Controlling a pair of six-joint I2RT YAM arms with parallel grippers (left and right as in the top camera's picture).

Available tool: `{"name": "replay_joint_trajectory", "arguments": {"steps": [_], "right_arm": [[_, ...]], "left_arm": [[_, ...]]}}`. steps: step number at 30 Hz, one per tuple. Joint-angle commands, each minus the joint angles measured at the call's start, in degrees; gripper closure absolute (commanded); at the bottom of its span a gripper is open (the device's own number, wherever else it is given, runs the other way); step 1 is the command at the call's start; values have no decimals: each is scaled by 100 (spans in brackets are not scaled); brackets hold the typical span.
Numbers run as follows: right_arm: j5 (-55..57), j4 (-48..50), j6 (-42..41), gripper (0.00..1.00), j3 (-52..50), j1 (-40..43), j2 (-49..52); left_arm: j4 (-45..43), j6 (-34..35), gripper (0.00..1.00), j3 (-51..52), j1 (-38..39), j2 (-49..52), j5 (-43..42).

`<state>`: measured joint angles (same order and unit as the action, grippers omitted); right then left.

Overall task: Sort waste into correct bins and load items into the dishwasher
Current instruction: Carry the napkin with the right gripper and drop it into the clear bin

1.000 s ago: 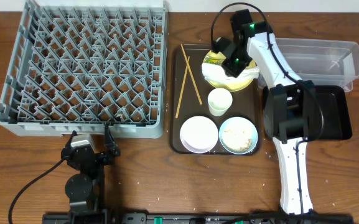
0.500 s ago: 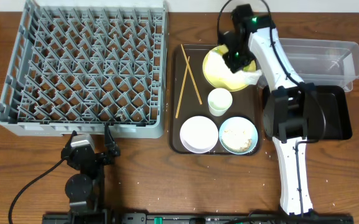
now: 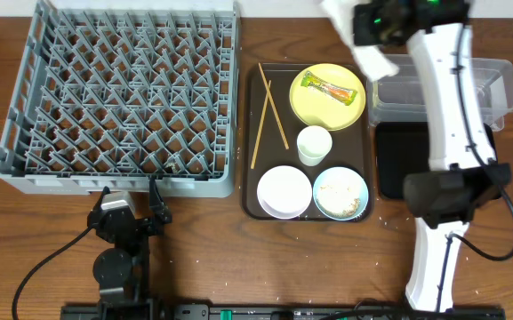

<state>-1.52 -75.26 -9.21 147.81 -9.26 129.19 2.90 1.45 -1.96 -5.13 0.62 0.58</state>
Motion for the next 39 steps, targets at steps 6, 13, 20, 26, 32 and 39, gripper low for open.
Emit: {"name": "replay_joint_trajectory", "arguments": {"steps": [6,13,20,26,32,39], "right_arm": [[557,-114,-3650,99,-356,1198,125],[901,-323,-6579,99,-1222,1711,125],[898,140,-7672,99,-2227,1757,125],[870,940,-6107,65,-2247,1762,83],[-409,1663,-2356,43,-1904,1742,-232],[-1945,1757,750,23,-1482,1283,-713]], "left_arm": [[109,-35,11,173,17,-28,114],[109,-37,11,173,17,-28,114],[109,-35,11,173,17,-28,114],[109,-37,11,173,17,-28,114],[109,-37,11,173,17,-28,114],[109,-35,11,173,17,-28,114]]}}
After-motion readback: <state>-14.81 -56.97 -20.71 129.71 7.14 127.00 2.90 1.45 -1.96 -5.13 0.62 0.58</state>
